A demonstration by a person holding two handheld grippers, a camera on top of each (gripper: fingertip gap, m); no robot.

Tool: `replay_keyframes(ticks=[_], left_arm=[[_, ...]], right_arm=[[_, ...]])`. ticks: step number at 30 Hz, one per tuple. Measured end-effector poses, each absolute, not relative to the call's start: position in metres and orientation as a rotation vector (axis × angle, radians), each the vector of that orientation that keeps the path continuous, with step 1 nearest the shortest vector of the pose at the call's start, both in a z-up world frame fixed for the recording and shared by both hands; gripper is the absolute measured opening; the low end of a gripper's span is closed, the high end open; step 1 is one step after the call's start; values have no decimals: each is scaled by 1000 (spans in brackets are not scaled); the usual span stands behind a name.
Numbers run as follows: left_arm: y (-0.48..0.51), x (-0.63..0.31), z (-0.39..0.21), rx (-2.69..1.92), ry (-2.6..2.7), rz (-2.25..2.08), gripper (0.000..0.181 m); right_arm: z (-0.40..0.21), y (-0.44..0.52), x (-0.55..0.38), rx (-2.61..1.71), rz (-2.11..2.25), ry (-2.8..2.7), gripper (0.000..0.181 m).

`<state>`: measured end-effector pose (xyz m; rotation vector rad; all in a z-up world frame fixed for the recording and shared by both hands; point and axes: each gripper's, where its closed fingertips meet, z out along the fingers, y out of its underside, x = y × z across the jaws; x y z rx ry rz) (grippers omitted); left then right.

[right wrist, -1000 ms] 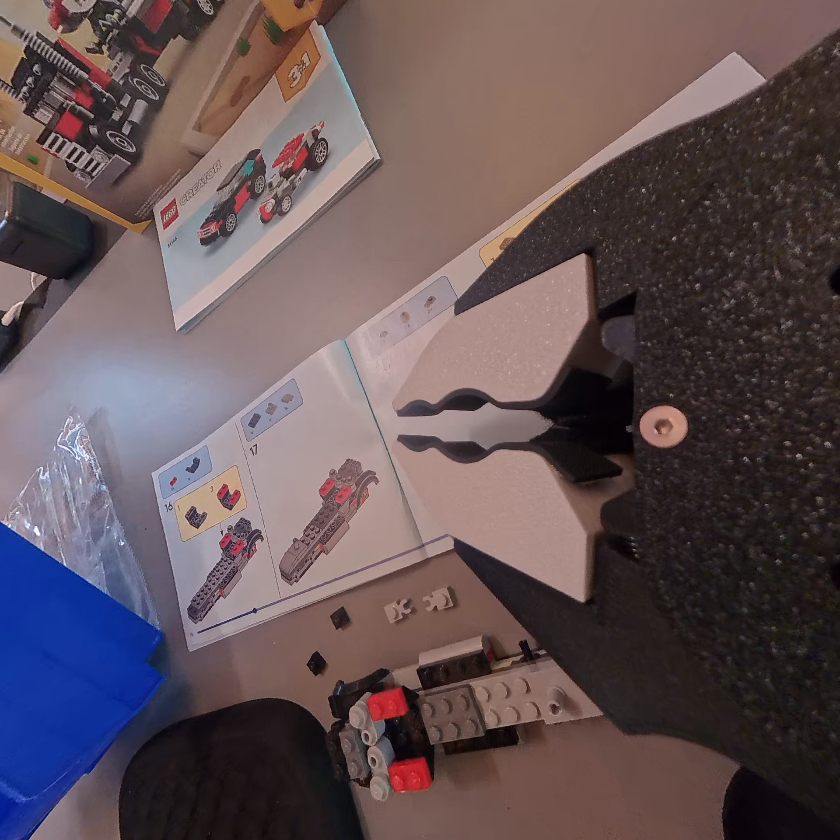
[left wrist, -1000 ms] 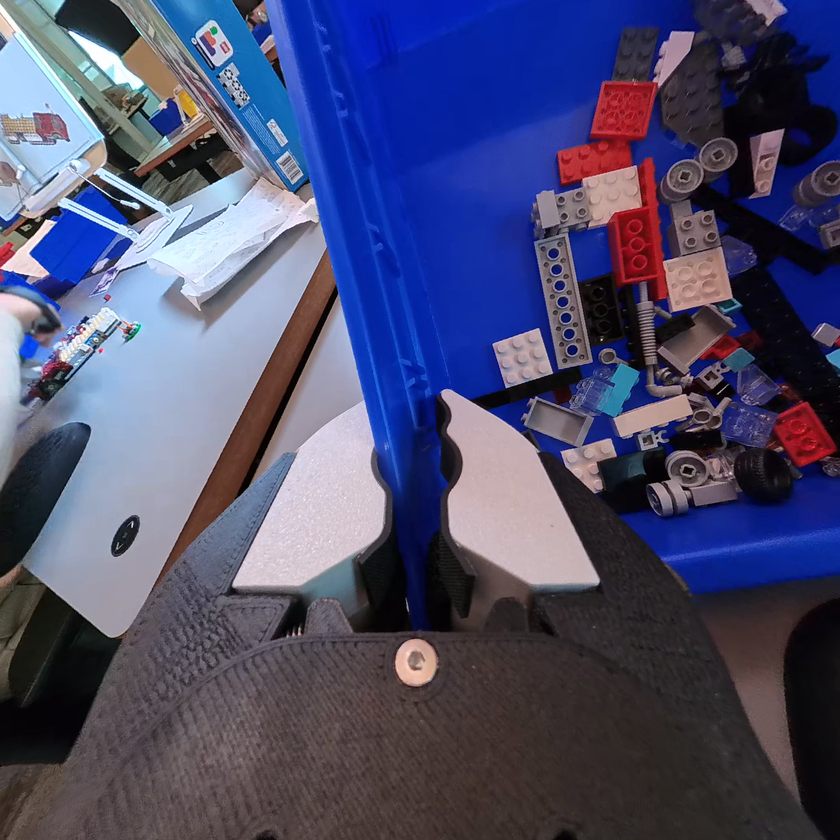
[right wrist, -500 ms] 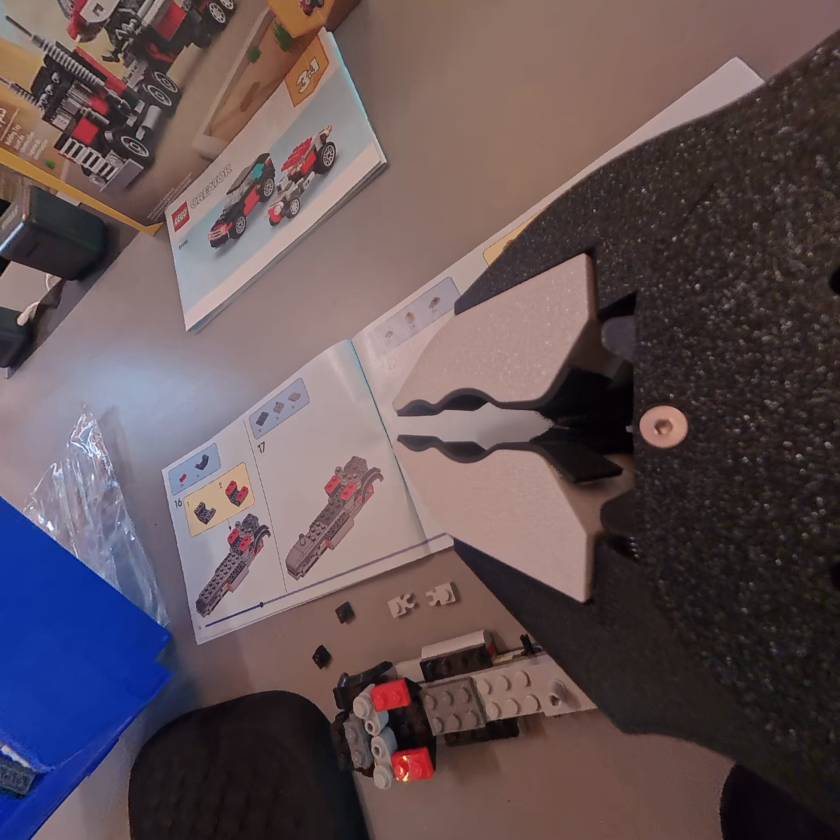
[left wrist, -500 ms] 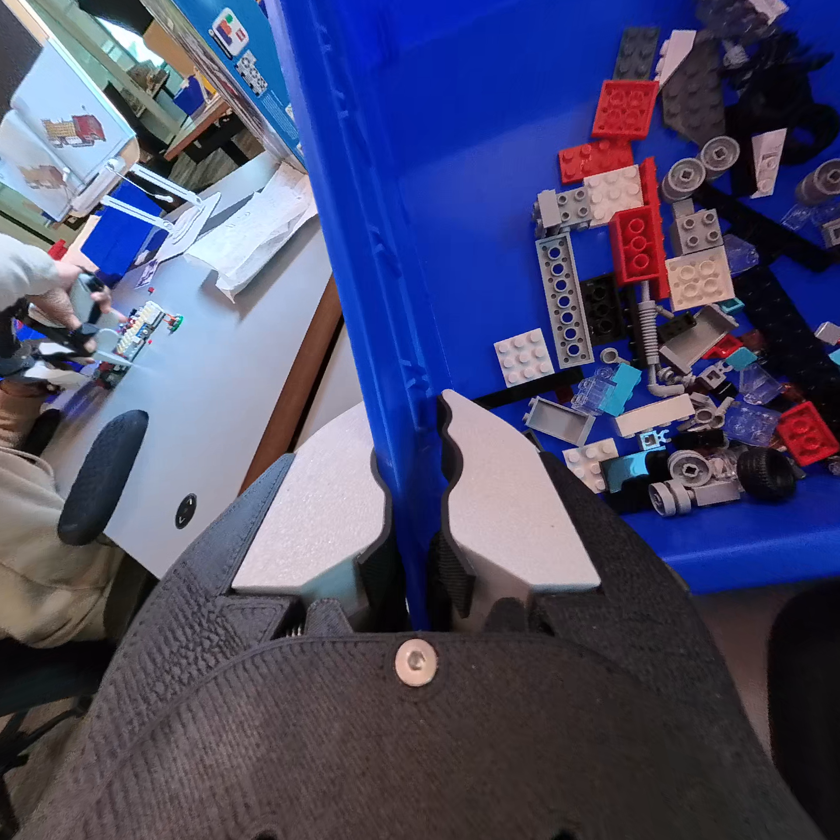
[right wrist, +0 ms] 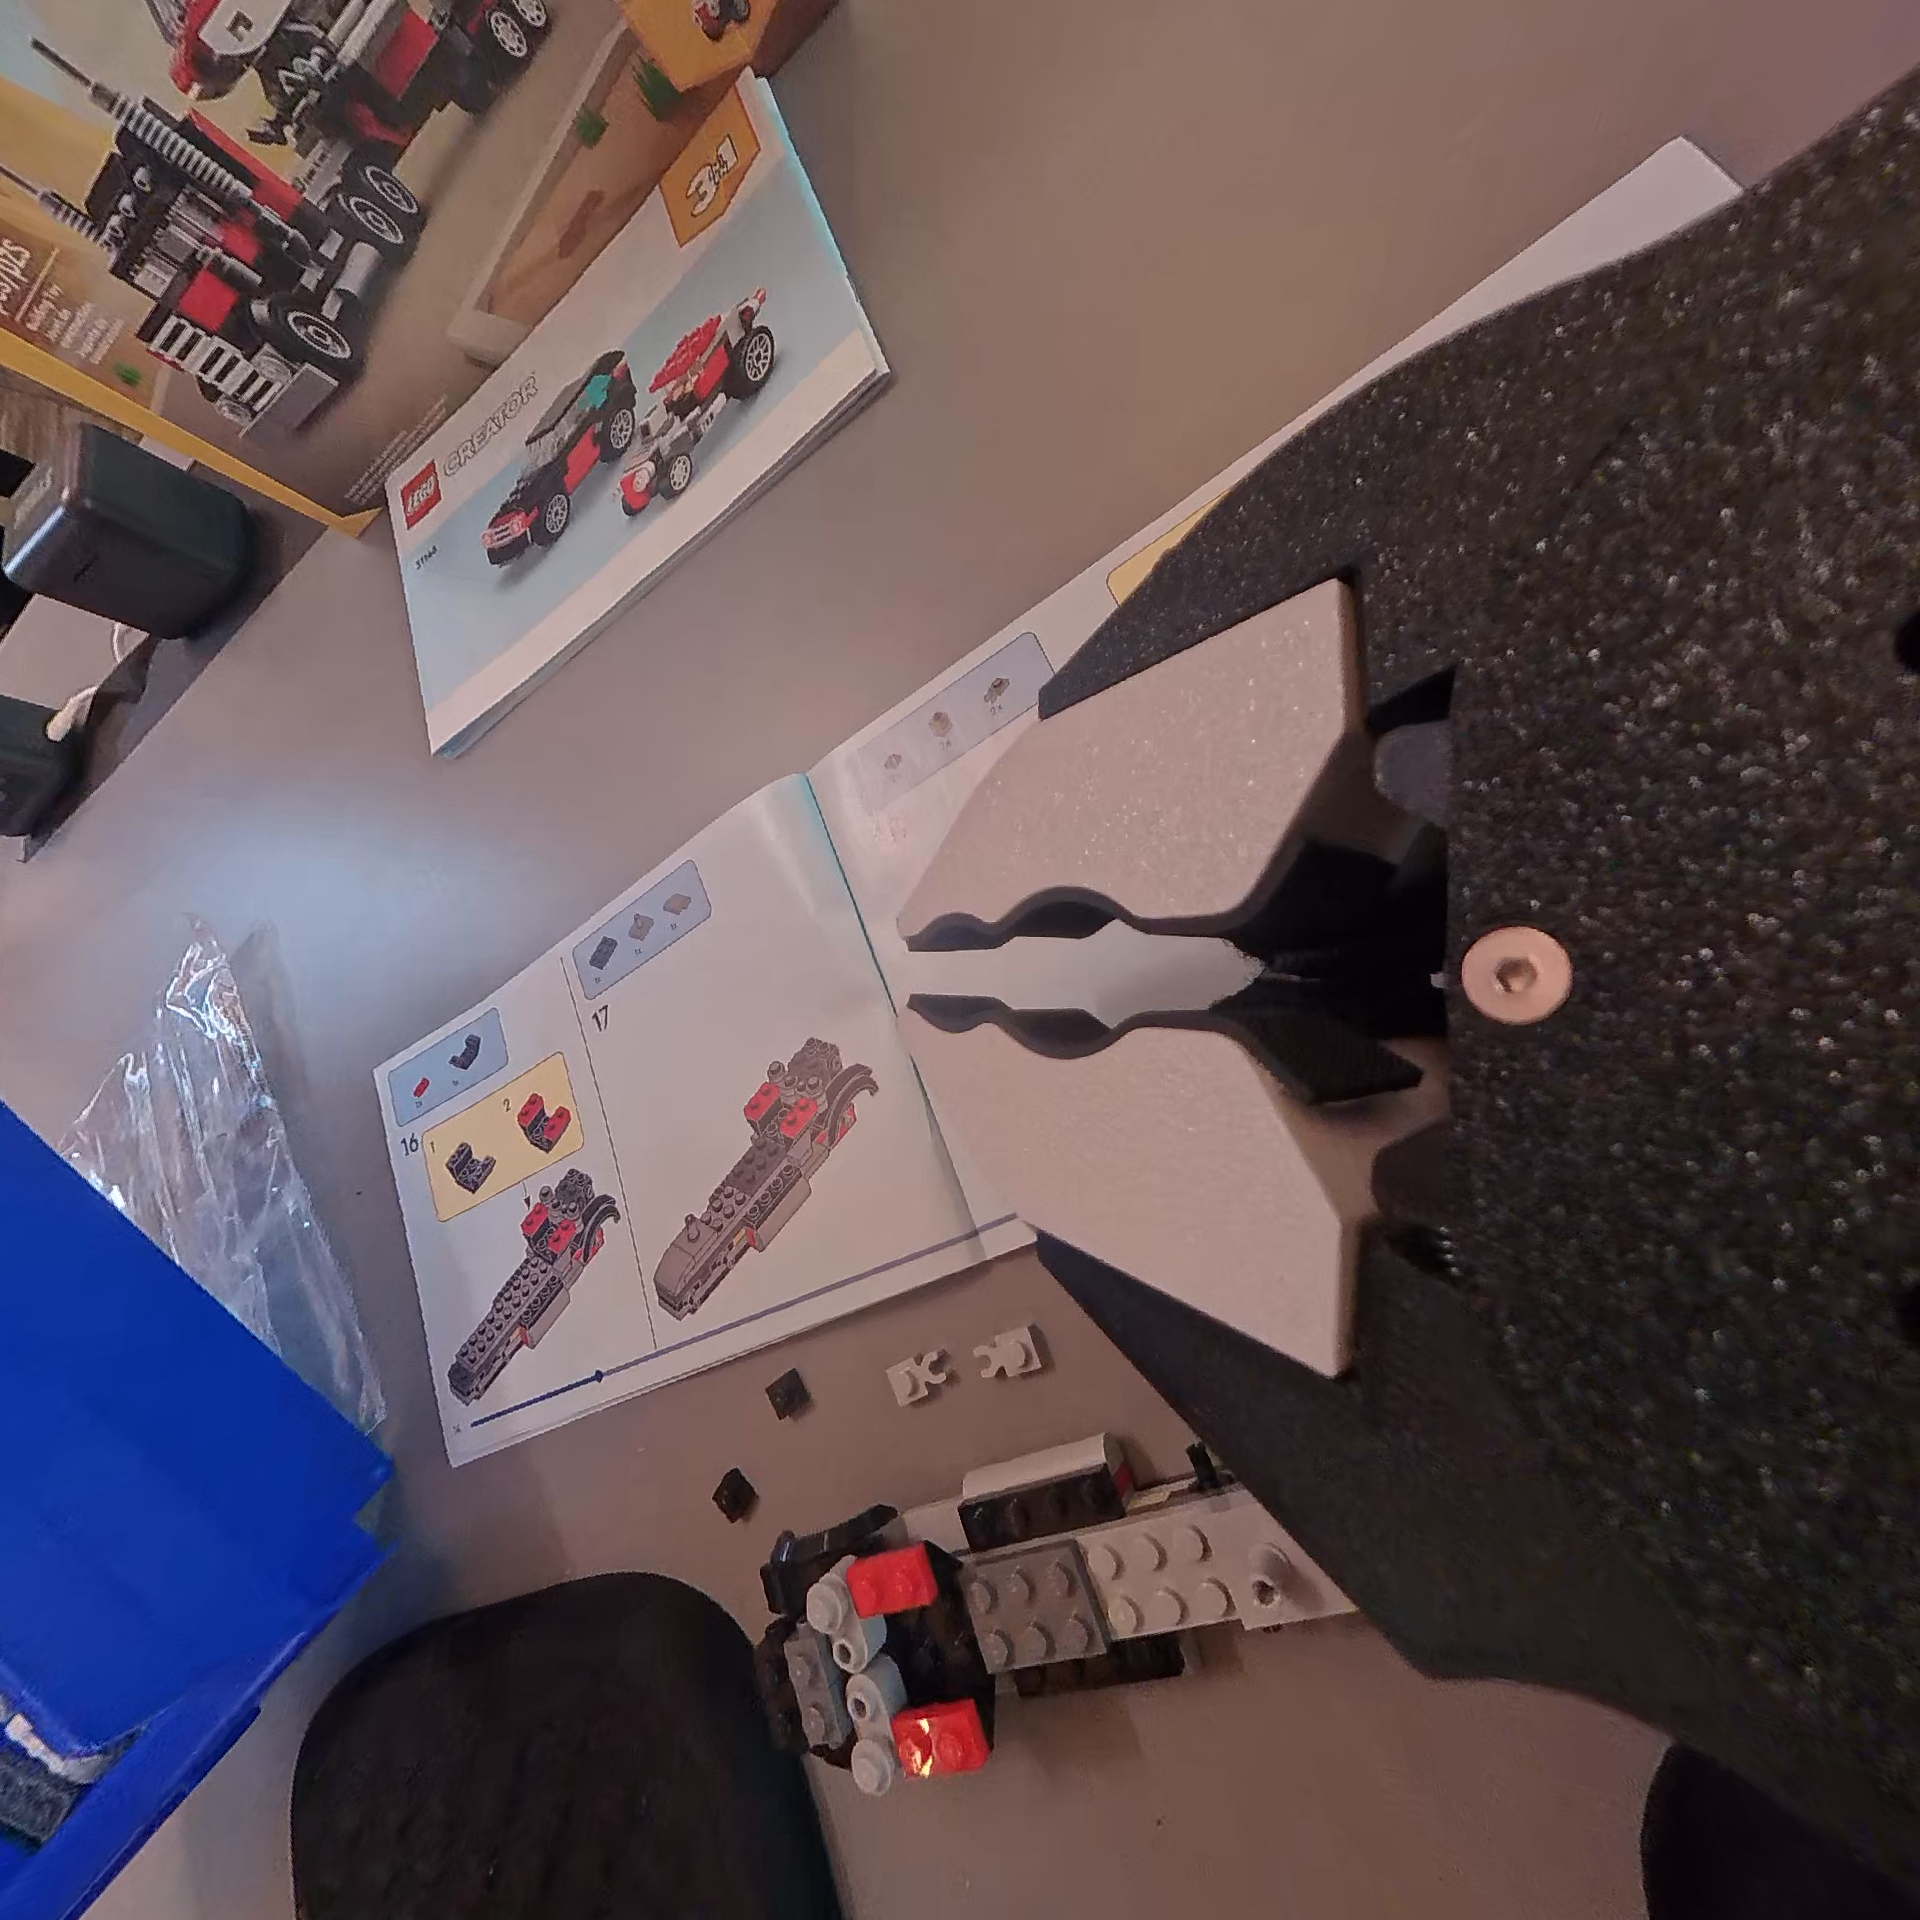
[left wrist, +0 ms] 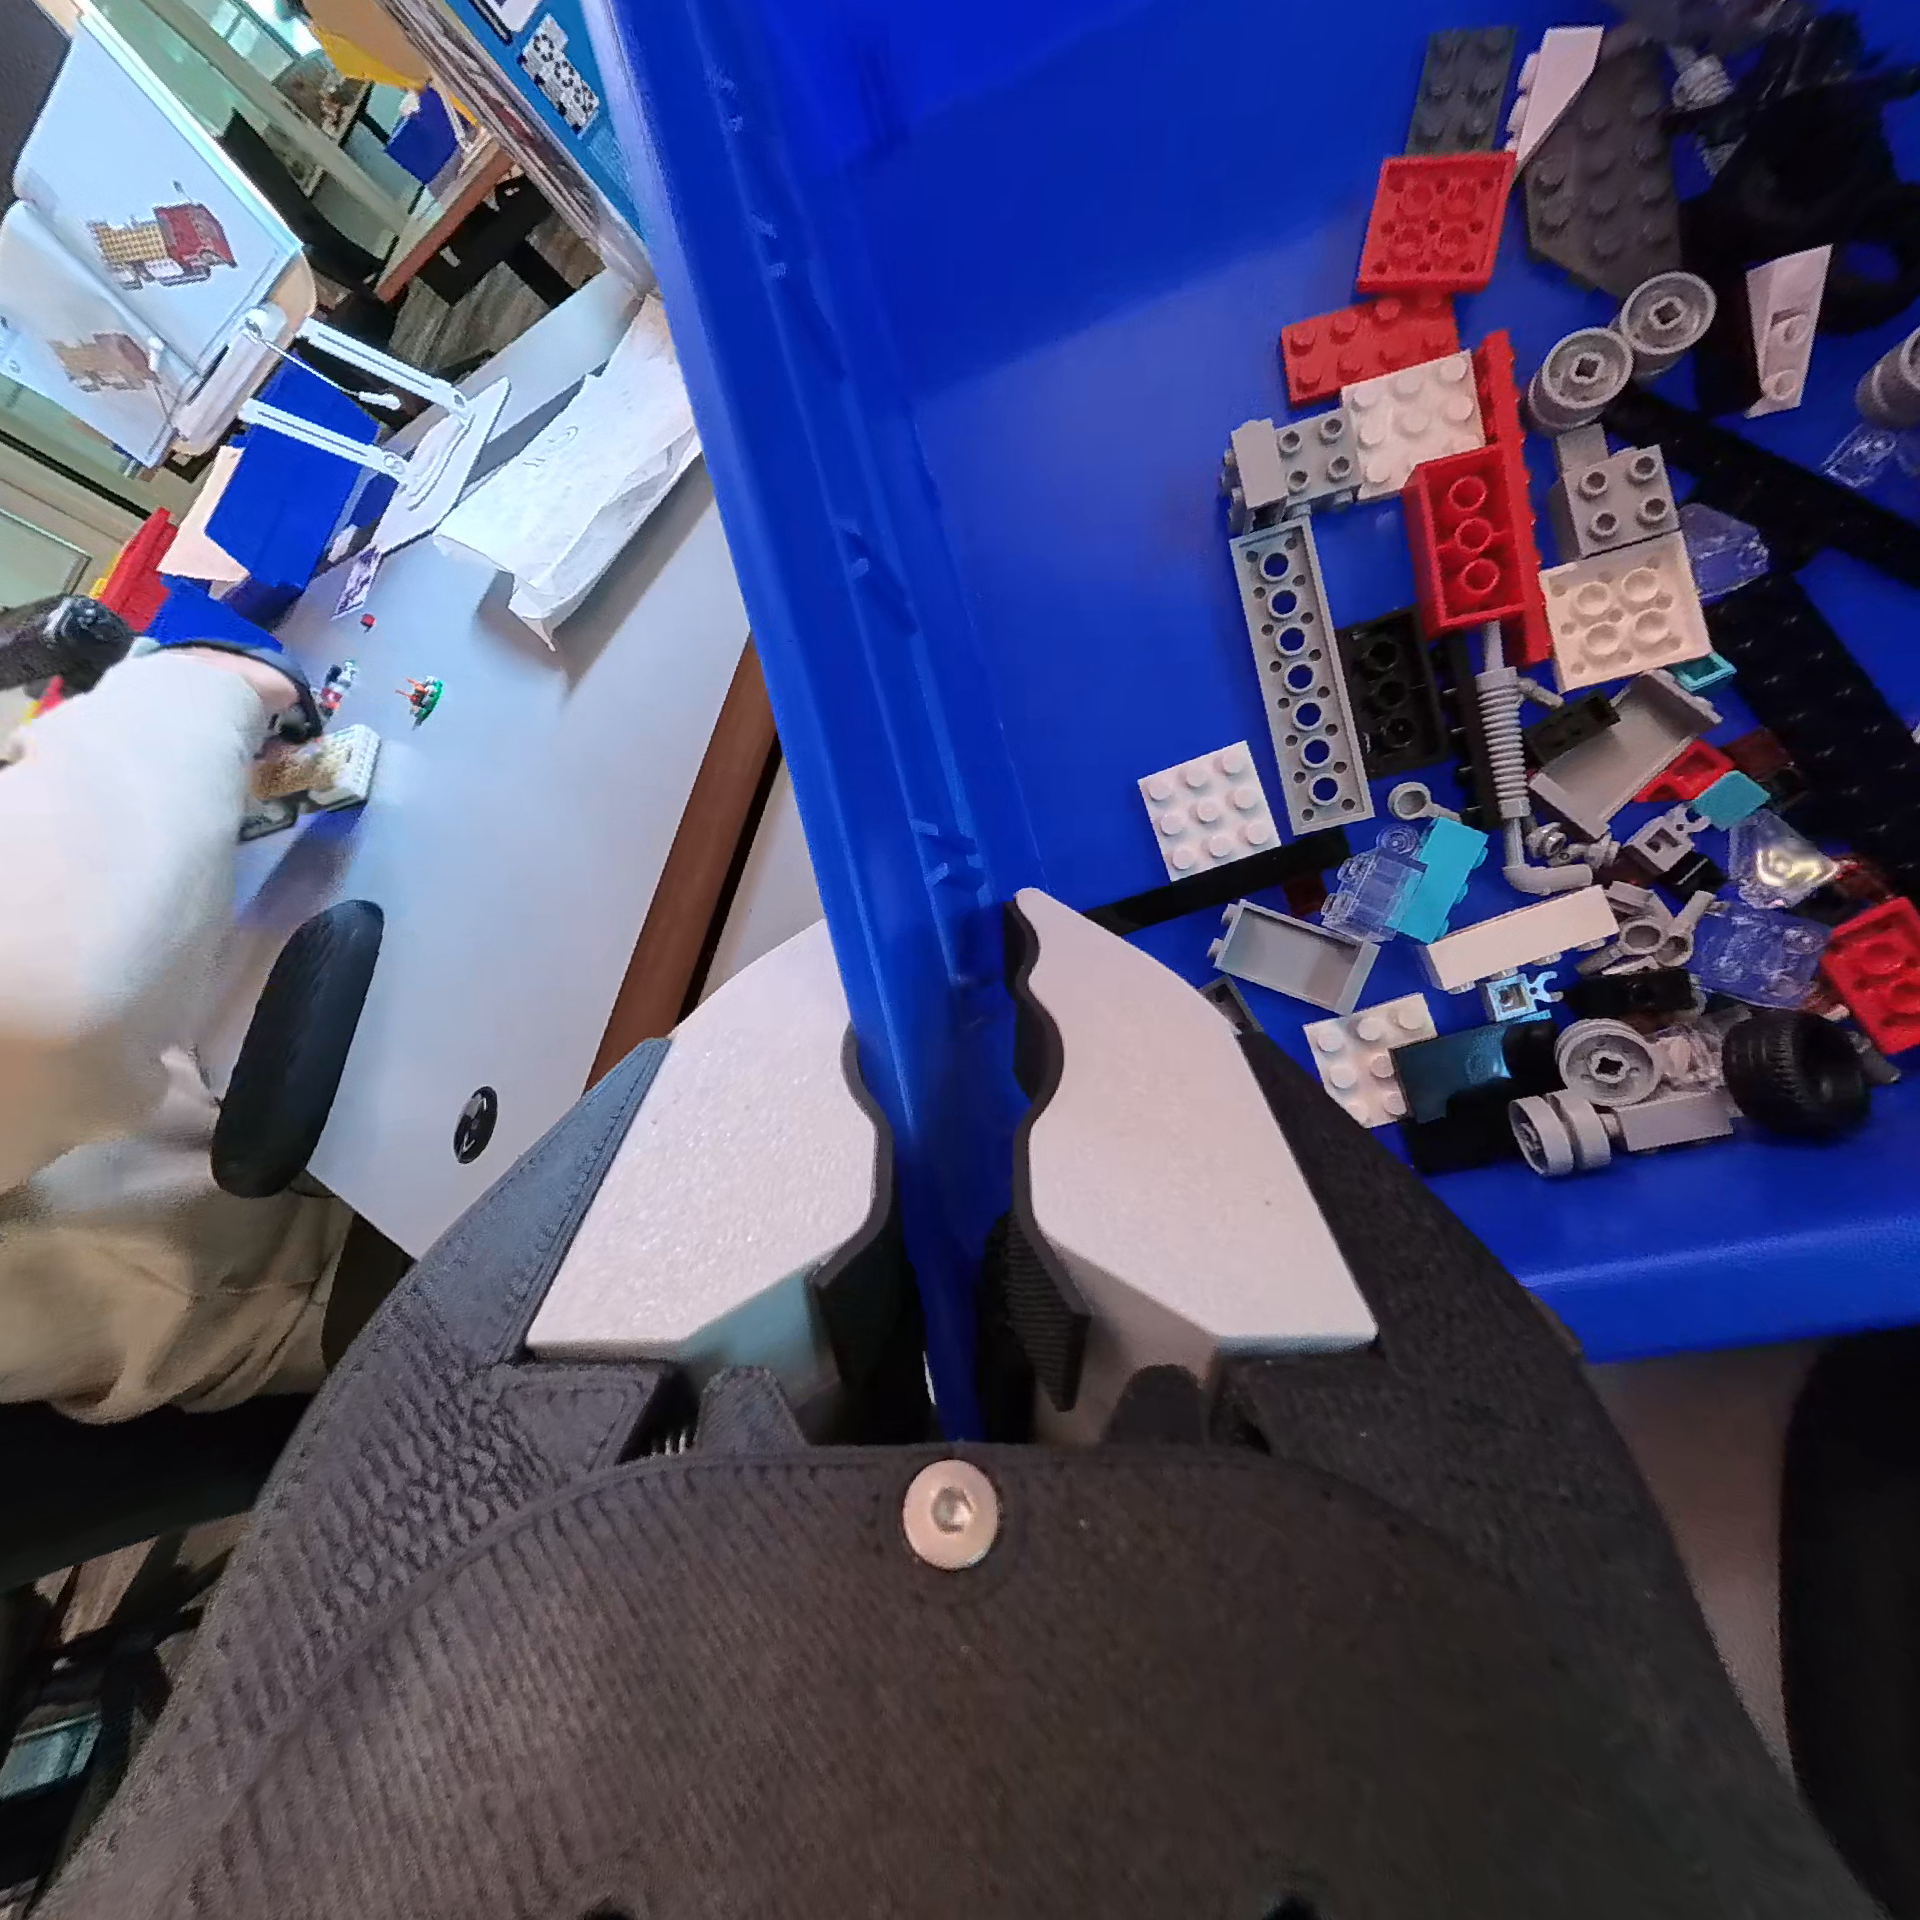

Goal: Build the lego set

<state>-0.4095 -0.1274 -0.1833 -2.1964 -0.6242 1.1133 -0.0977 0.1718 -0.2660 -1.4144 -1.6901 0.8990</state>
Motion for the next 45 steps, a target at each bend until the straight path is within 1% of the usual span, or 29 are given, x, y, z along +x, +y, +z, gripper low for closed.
replay_keyframes(ticks=[22, 36, 40, 45], left_arm=[[-125, -407, -177, -2229, -586, 1134, 18], [-117, -419, -173, -2333, -447, 1094, 17], [-112, -427, -179, -2375, -398, 992, 17], [-105, -441, -203, -2432, -357, 809, 17]], right_arm=[[-265, 171, -97, -1408, 898, -1689, 8], [-264, 171, -97, -1404, 900, -1689, 8], [-264, 171, -98, -1405, 907, -1688, 8], [-265, 171, -98, -1406, 898, -1692, 8]])
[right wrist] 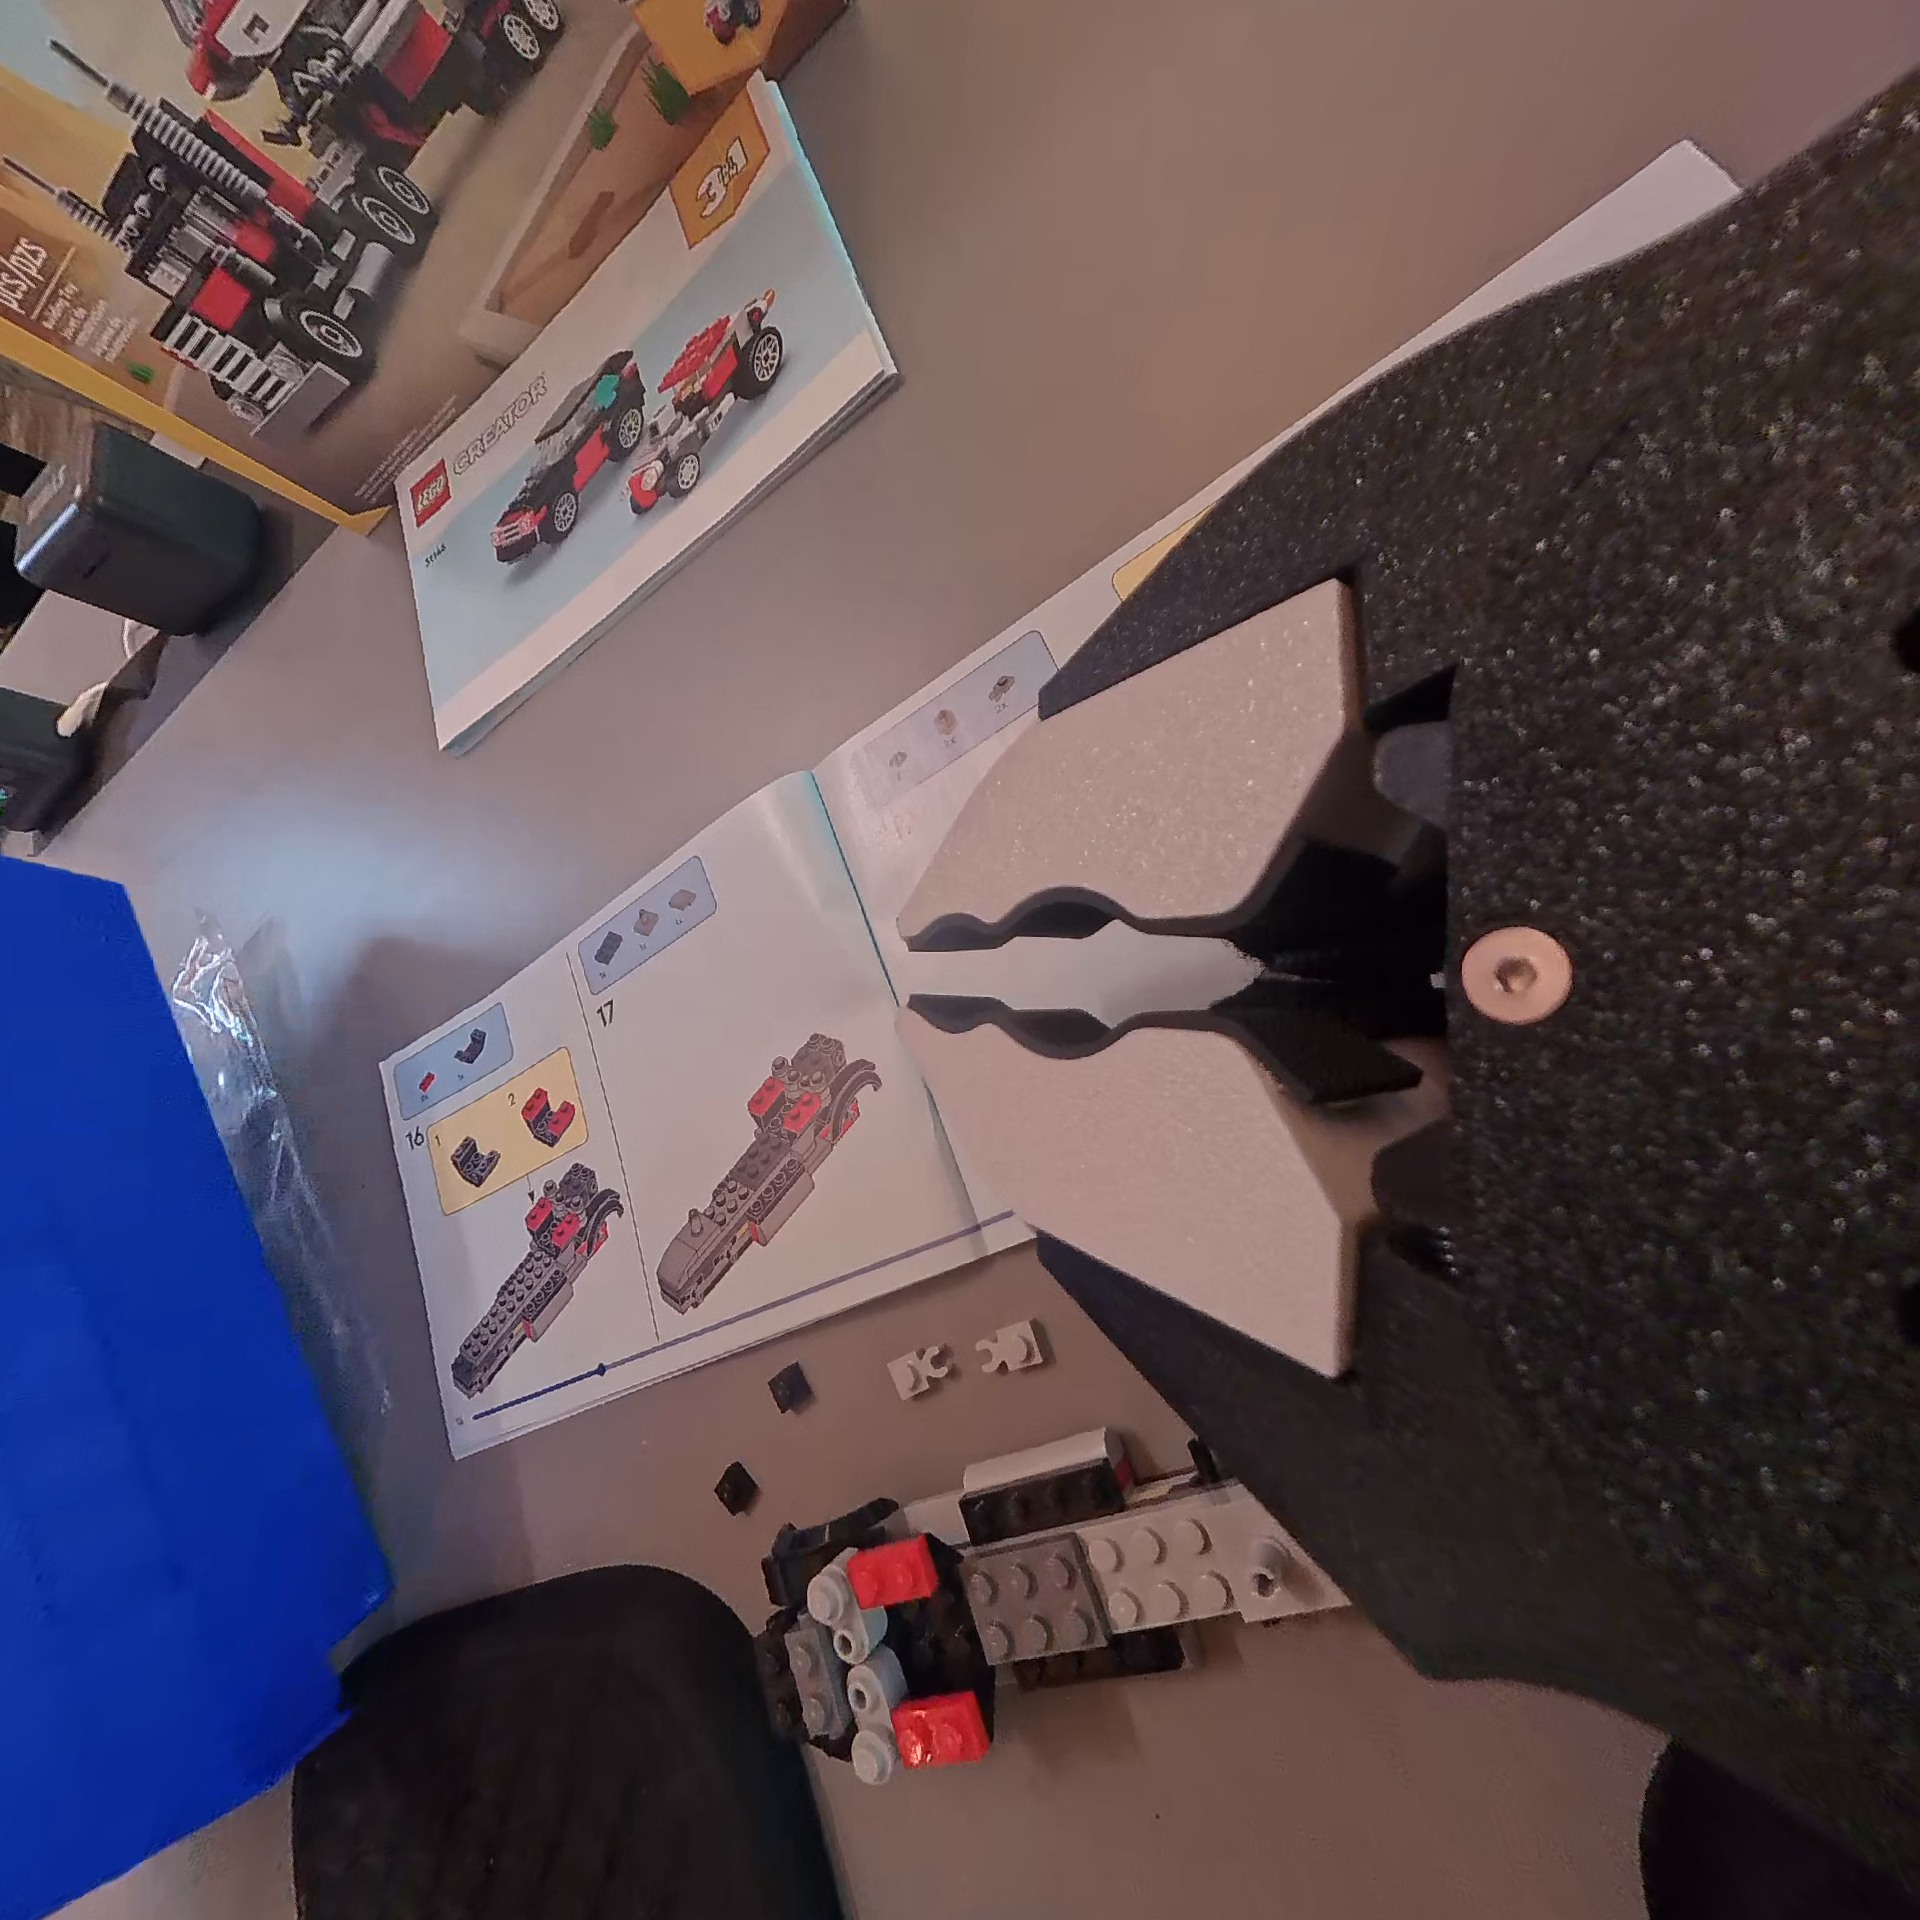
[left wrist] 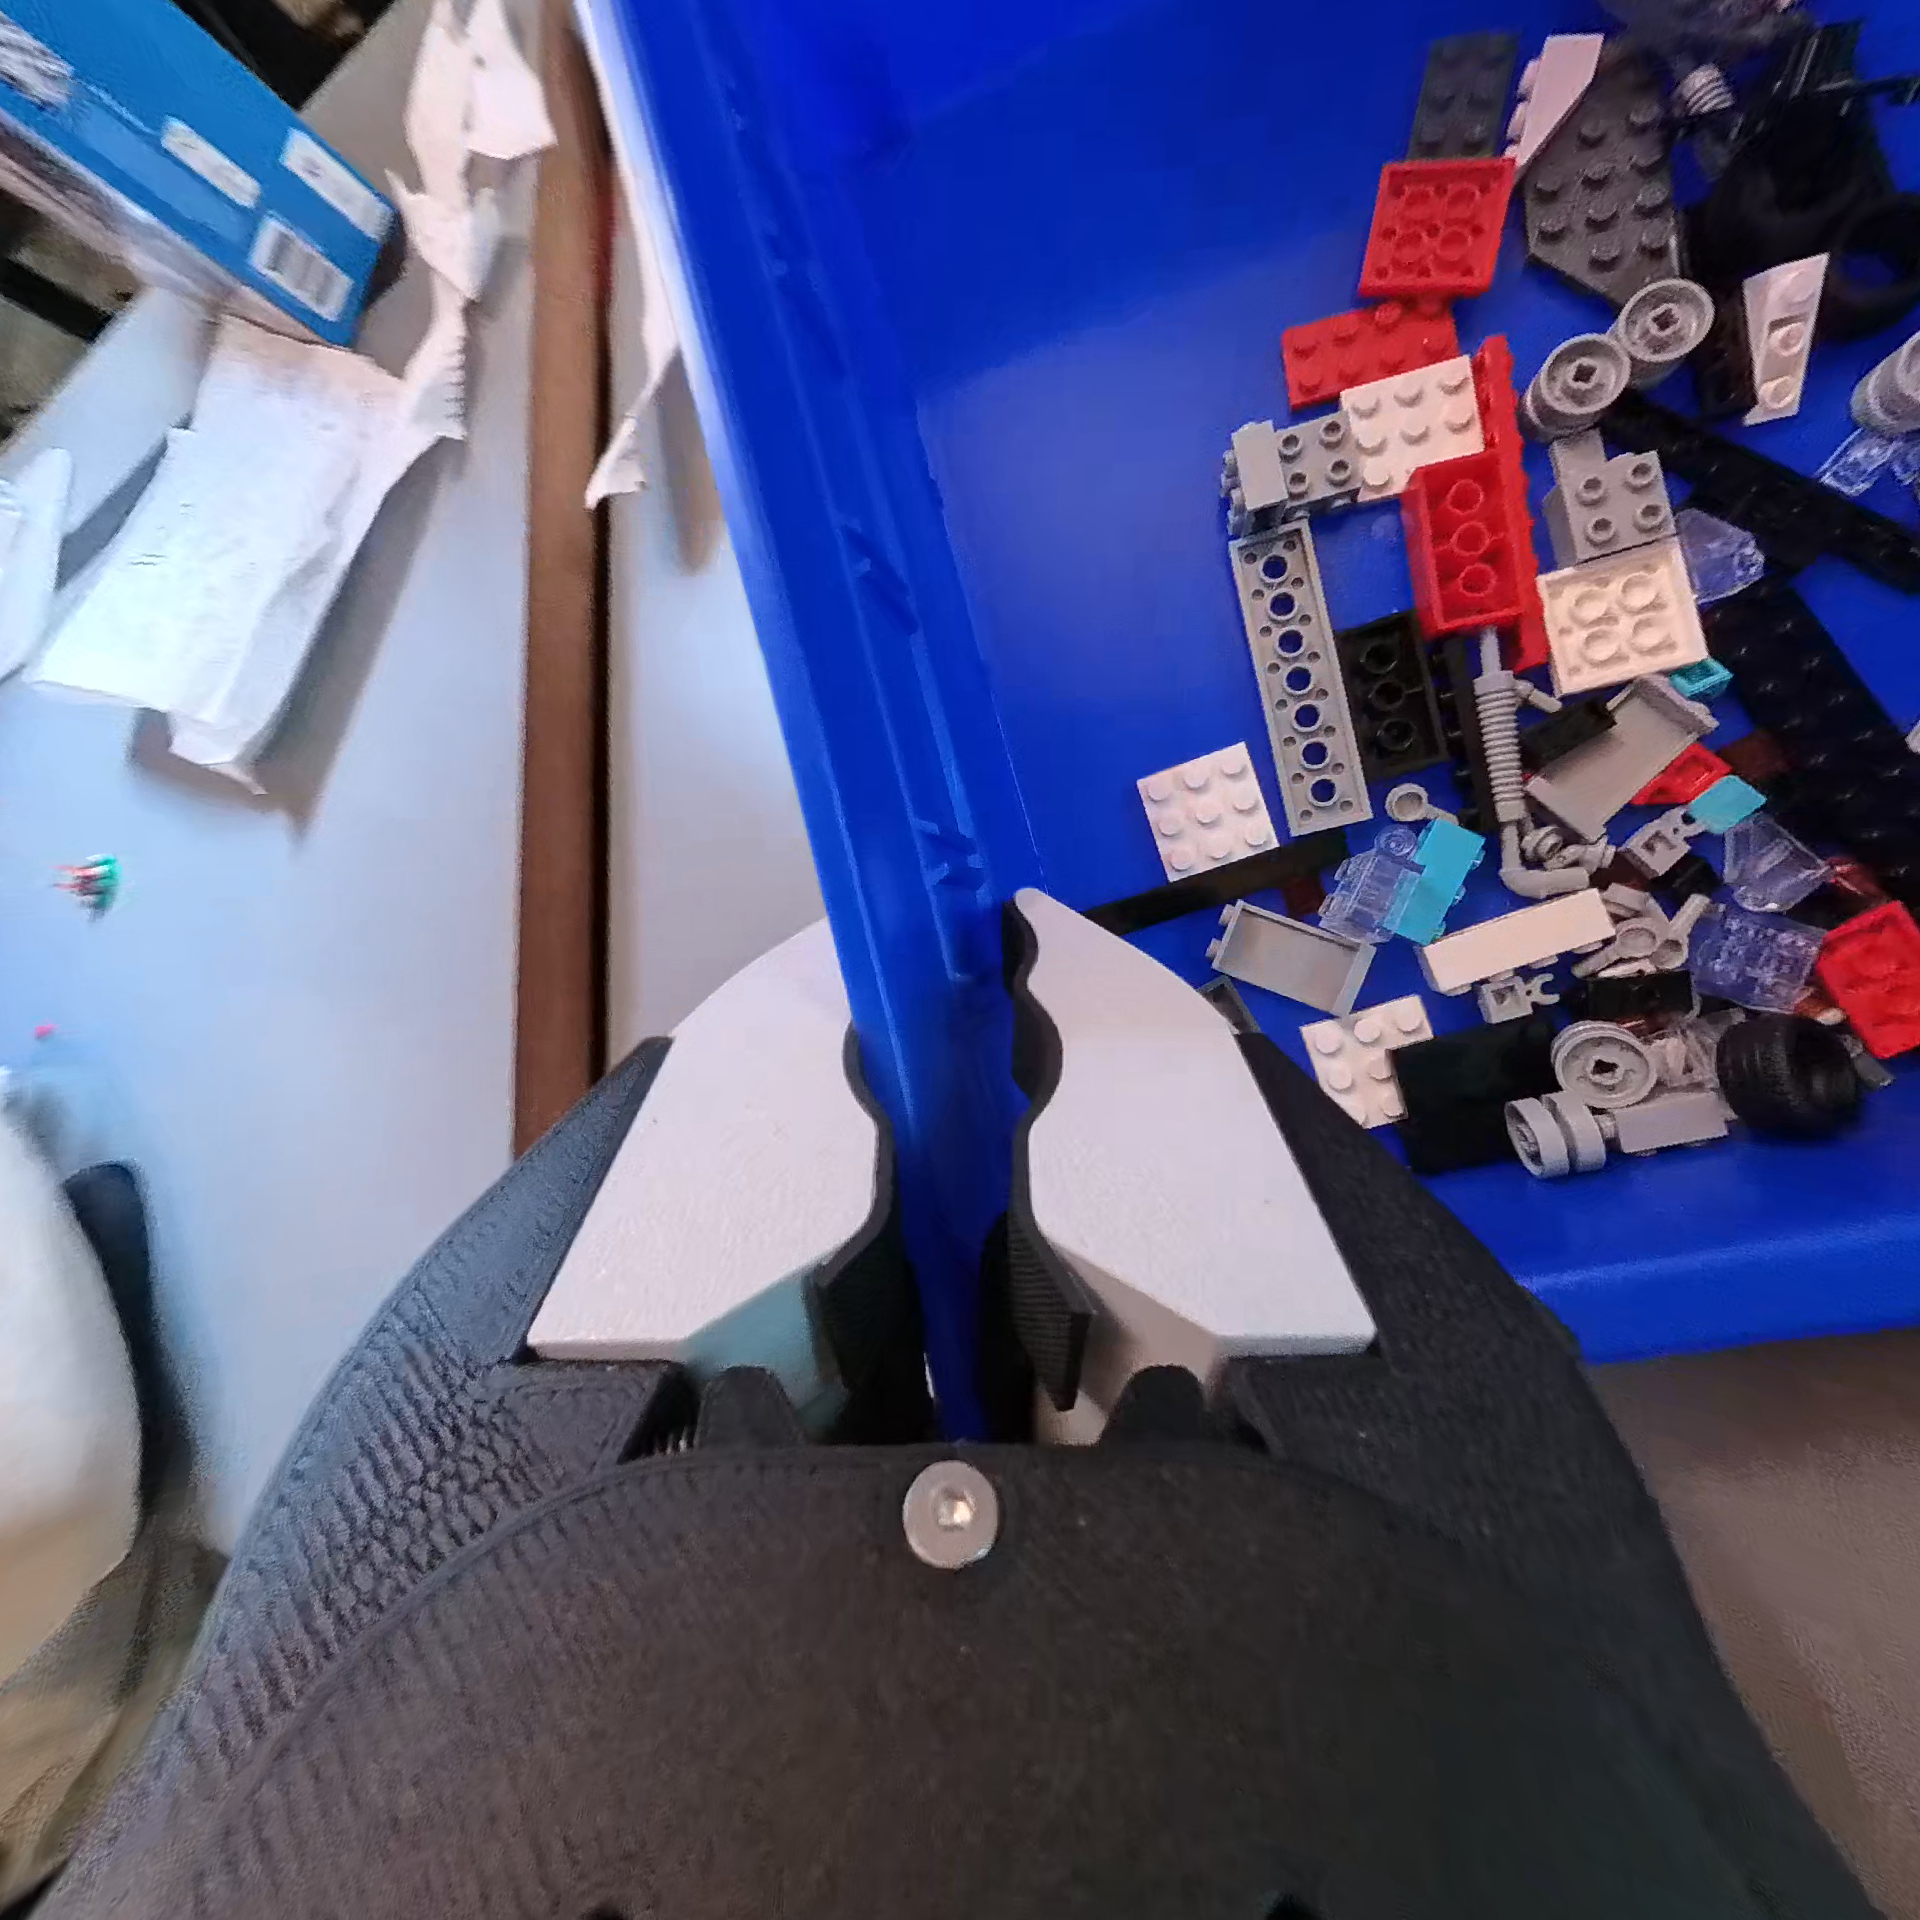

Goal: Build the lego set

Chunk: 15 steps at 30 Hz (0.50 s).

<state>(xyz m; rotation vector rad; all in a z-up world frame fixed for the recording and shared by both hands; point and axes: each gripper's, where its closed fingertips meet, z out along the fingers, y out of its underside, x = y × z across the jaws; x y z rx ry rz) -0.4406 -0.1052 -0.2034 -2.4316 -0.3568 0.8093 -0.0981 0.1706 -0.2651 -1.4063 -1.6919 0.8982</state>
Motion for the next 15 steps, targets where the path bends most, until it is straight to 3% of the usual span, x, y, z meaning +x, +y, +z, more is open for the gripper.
replay_keyframes(ticks=[8, 12, 15], left_arm=[[-102, -447, -233, -2450, -354, 620, 20], [-101, -455, -230, -2367, -302, 702, 30], [-103, -455, -205, -2179, -174, 908, 53]], right_arm=[[-269, 172, -99, -1424, 889, -1696, 8], [-272, 174, -99, -1439, 876, -1700, 8], [-271, 176, -98, -1445, 870, -1691, 8]])
